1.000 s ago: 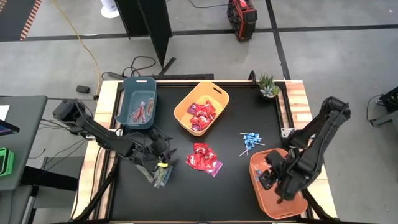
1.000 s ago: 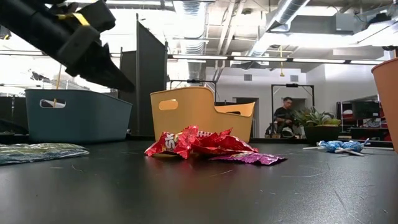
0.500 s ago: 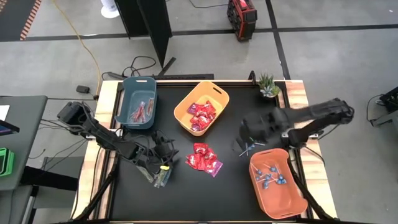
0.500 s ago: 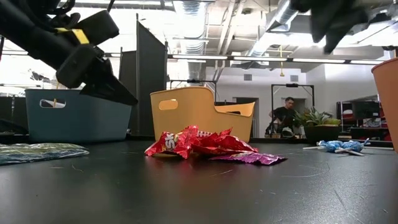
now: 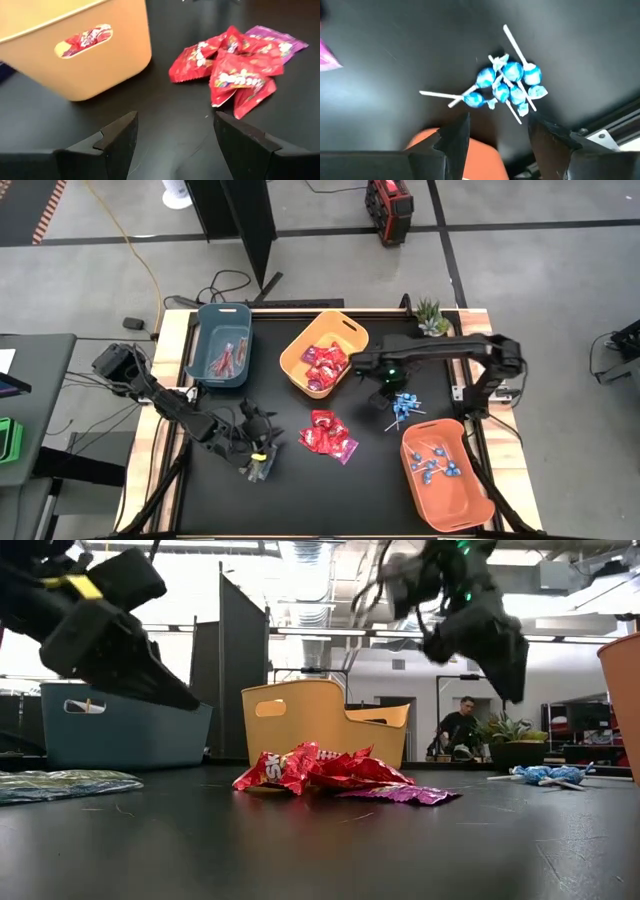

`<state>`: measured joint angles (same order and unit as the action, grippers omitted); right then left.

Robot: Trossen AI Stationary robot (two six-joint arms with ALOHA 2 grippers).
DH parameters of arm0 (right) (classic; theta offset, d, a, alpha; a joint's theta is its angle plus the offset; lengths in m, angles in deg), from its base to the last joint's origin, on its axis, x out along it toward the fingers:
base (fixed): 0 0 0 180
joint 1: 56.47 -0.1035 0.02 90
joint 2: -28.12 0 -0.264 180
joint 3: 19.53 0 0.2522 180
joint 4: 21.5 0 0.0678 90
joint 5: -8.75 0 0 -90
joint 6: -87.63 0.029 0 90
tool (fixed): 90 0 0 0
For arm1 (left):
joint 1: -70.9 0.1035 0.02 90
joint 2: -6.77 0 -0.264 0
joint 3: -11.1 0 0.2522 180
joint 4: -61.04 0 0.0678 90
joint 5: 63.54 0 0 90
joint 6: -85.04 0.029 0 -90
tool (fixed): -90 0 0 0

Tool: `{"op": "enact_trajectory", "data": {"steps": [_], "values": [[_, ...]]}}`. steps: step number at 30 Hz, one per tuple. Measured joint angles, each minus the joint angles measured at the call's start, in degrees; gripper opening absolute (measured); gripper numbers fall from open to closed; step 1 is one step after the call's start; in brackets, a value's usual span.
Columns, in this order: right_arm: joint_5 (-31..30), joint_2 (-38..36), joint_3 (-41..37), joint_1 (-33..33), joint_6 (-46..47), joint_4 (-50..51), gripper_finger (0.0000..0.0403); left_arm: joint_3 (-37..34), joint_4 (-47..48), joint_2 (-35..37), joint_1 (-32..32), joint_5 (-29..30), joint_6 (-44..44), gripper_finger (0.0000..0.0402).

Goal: Sort candy
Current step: Put the blue lollipop into the orange bin

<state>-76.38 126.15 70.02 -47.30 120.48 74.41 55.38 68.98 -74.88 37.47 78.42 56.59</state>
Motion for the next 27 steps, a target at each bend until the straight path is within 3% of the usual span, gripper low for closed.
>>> {"op": "enact_trajectory", "data": {"steps": [8, 13, 20, 27], "values": [[0.3, 8.4, 0.0, 0.0, -6.9, -1.1, 0.0211, -1.0, 0.3, 0.0, -0.4, 1.0, -1.3, 0.0254], [-0.2, 10.0, -2.4, 0.0, -11.2, -8.7, 0.0211, -1.0, 0.3, 0.0, -0.5, 1.3, -1.0, 0.0254], [-2.2, 3.4, -10.3, 0.4, -7.7, -21.4, 0.0211, -1.0, 0.3, 0.0, -1.1, 1.5, -1.0, 0.0254], [-9.5, -6.1, -19.2, -1.5, 4.2, -22.7, 0.0211, -1.0, 0.3, 0.0, -1.1, 1.5, -1.2, 0.0254]]}}
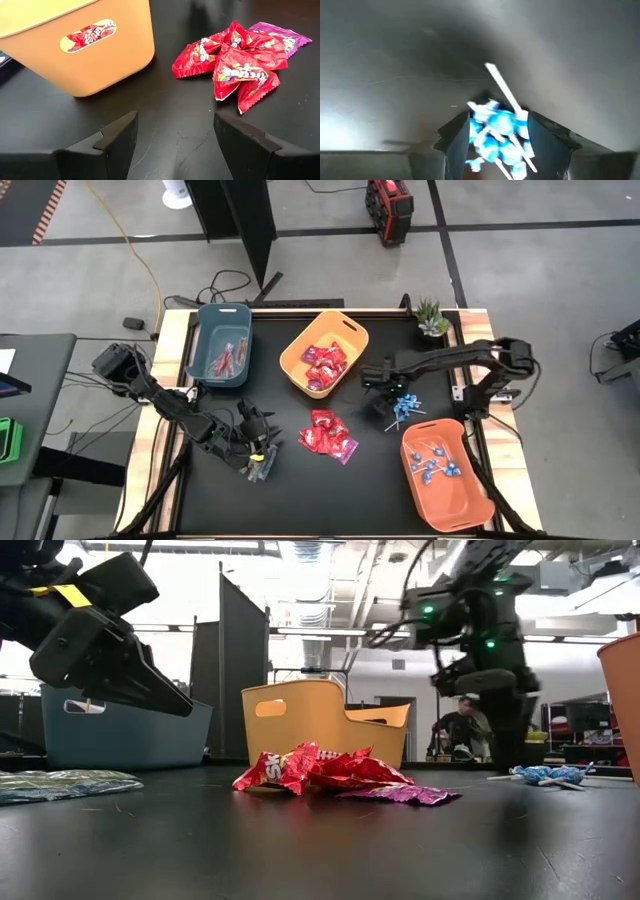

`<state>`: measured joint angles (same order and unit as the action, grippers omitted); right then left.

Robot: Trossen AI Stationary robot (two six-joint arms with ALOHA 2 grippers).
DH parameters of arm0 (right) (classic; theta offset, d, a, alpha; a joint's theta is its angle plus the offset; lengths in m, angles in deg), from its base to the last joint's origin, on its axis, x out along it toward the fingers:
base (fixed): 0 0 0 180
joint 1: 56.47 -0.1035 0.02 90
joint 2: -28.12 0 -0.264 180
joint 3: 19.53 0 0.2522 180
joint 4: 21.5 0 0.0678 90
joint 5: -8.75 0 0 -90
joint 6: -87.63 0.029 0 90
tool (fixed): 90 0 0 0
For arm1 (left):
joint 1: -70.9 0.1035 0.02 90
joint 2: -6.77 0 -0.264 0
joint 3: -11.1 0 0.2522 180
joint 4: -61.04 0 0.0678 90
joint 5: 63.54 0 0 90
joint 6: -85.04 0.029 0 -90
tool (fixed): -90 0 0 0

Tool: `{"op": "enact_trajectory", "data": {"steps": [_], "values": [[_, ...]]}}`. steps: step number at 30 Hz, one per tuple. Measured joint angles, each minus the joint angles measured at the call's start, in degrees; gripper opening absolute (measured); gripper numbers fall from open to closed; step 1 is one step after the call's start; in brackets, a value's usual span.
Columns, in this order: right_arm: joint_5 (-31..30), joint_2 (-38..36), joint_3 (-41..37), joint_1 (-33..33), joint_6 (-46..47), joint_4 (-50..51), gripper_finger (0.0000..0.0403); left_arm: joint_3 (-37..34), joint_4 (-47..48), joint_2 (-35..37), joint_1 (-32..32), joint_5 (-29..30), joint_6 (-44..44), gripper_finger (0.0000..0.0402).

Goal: Sort candy
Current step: Put the blue lollipop into the orange bin

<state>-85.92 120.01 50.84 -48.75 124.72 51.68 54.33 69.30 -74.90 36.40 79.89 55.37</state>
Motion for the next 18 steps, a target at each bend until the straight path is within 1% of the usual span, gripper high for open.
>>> {"op": "enact_trajectory", "data": {"steps": [3, 5, 8, 18], "values": [[0.2, -2.7, -2.2, 0.4, 6.1, -0.1, 0.0211, 0.0, 0.0, 0.0, 0.0, 0.0, -0.1, 0.0254], [0.8, -3.2, -2.9, 0.8, 7.7, -0.1, 0.0211, 0.0, 0.0, 0.0, 0.0, 0.1, -0.1, 0.0254], [1.1, -2.5, -3.2, 1.1, 6.9, -0.1, 0.0211, 0.0, 0.0, 0.0, 0.0, 0.1, -0.1, 0.0254], [1.2, 5.9, -3.1, 2.2, 1.3, -2.8, 0.0211, 0.0, 0.0, 0.0, 0.0, 0.1, -0.2, 0.0254]]}}
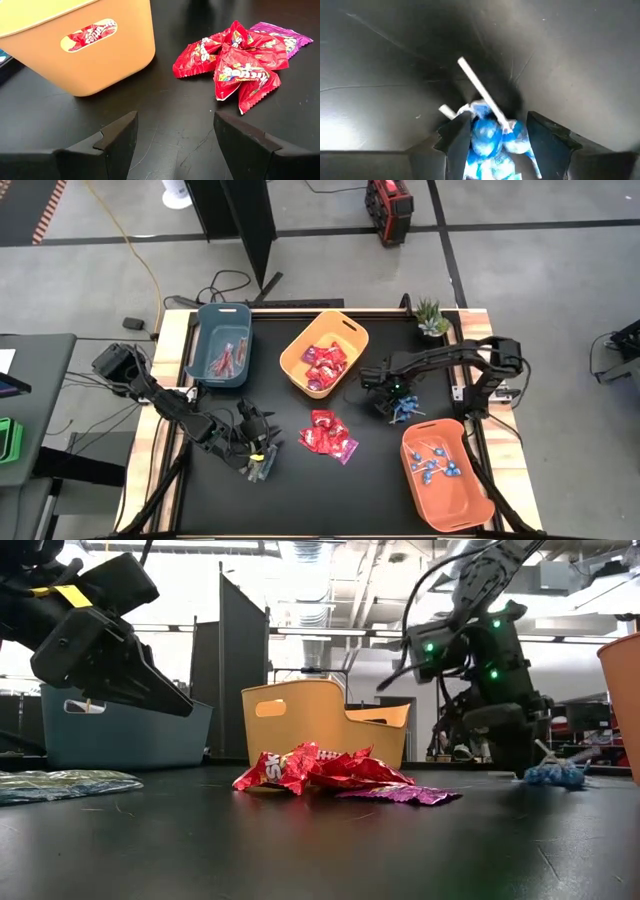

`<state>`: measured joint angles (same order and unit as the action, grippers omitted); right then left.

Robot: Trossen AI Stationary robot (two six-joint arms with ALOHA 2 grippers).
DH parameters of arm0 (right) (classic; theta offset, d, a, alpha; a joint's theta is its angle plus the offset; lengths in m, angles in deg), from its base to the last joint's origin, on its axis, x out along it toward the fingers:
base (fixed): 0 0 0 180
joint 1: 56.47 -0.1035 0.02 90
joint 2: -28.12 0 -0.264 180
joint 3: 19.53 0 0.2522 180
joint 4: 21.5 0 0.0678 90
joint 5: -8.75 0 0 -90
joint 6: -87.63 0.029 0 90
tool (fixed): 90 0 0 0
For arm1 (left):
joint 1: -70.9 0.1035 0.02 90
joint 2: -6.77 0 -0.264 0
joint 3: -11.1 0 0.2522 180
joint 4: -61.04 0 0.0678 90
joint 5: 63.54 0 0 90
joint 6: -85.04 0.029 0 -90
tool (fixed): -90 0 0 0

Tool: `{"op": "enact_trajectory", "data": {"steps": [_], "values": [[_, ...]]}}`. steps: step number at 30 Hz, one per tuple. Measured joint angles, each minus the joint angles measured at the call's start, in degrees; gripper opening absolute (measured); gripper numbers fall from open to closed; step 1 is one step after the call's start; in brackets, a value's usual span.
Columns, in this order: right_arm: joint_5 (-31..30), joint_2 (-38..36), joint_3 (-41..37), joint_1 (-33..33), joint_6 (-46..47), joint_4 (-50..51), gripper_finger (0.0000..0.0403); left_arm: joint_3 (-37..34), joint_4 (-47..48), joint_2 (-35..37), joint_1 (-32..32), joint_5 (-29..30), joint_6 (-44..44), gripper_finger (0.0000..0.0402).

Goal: Sort candy
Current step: Put the blue lollipop into the orange bin

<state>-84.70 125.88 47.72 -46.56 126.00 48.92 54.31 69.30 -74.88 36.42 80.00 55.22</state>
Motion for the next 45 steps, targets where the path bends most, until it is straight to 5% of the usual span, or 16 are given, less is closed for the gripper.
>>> {"op": "enact_trajectory", "data": {"steps": [5, 16, 22, 27, 39, 45], "values": [[0.3, 1.7, 0.2, 0.4, -1.6, -0.5, 0.0196, 0.0, 0.0, 0.0, 0.0, 0.0, 0.0, 0.0254], [-1.1, 0.8, 2.5, 0.3, -3.4, -2.9, 0.0044, 0.0, 0.1, 0.0, 0.0, 0.0, 0.0, 0.0254], [-1.2, 0.8, 3.9, 0.3, -4.6, -4.4, 0.0004, 0.0, 0.1, 0.0, 0.0, 0.0, 0.0, 0.0254], [-1.2, 0.8, 5.6, -0.3, -5.4, -5.6, 0.0033, 0.0, 0.1, 0.0, 0.0, 0.0, 0.0, 0.0254], [-1.2, 0.8, 6.4, -1.7, -5.5, -6.4, 0.0181, 0.0, 0.1, 0.0, 0.0, 0.0, 0.0, 0.0254], [-1.8, 0.8, 6.4, -2.6, -5.4, -8.1, 0.0204, 0.0, 0.1, 0.0, 0.0, 0.0, 0.0, 0.0254]]}}
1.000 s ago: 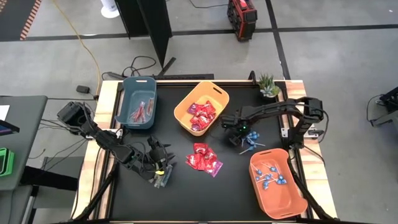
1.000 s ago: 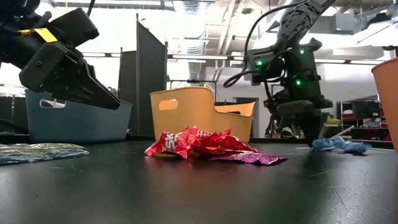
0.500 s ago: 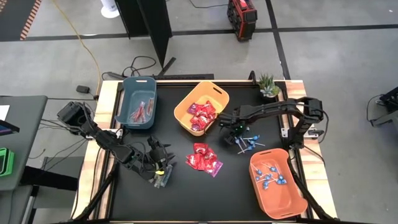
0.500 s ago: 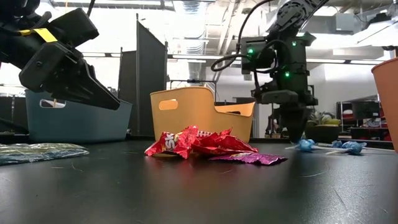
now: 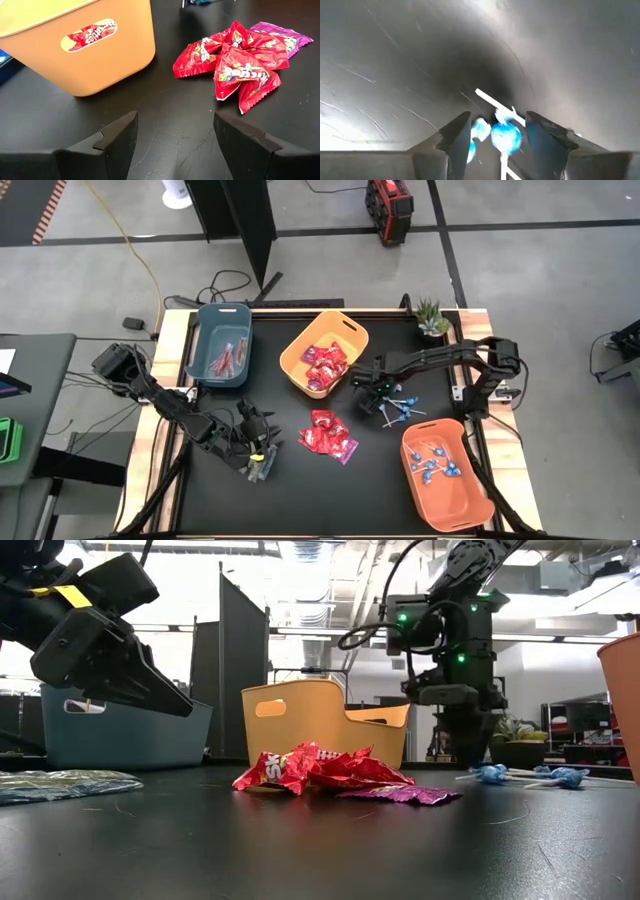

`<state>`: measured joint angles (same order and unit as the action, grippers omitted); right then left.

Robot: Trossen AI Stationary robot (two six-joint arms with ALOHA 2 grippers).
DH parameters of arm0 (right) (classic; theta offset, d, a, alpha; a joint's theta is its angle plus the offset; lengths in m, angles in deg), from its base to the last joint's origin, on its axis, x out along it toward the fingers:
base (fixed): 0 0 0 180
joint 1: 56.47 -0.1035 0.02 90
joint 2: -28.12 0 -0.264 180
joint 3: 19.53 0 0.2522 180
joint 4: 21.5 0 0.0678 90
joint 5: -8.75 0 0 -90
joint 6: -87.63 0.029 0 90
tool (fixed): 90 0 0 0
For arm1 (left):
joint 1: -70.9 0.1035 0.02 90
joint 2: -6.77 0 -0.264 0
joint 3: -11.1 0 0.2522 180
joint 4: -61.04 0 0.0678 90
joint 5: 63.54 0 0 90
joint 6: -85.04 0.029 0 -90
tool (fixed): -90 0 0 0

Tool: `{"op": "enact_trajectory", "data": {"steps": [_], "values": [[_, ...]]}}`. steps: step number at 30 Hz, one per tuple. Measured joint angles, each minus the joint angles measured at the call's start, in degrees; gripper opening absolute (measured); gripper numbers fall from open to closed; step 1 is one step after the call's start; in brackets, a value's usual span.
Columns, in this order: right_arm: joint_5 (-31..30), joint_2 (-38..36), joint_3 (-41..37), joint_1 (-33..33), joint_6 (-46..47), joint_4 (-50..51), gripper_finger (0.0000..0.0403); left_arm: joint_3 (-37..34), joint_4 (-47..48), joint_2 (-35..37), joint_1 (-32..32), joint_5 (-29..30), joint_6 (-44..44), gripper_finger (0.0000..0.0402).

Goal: Sort candy
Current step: Put the blue lollipop into the orange bin

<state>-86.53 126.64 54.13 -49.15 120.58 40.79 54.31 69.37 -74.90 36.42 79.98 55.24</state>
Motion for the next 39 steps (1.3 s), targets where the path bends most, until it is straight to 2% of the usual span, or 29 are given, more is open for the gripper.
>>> {"op": "enact_trajectory", "data": {"steps": [8, 12, 18, 23, 28, 39], "values": [[-0.9, 0.0, 0.2, -6.5, 2.2, -8.9, 0.0197, 0.0, 0.0, 0.0, 0.0, 0.0, 0.0, 0.0254], [-6.6, 0.0, 1.3, -10.6, 9.0, -4.6, 0.0196, 0.0, 0.0, 0.0, 0.0, 0.0, 0.0, 0.0254], [-15.3, -0.1, 2.3, -16.3, 25.6, 4.4, 0.0196, 0.0, 0.0, 0.0, 0.0, 0.3, 0.0, 0.0254], [-15.8, -0.1, 2.3, -19.8, 36.8, 8.2, 0.0196, 0.0, 0.0, 0.0, 0.0, 0.4, 0.0, 0.0254], [-15.8, -0.1, 2.3, -21.7, 41.5, 8.0, 0.0196, 0.0, 0.0, 0.0, 0.0, 0.4, 0.0, 0.0254], [-16.2, -0.1, 2.3, -19.7, 48.1, 6.7, 0.0196, 0.0, -0.1, 0.0, 0.0, 0.6, -0.1, 0.0254]]}}
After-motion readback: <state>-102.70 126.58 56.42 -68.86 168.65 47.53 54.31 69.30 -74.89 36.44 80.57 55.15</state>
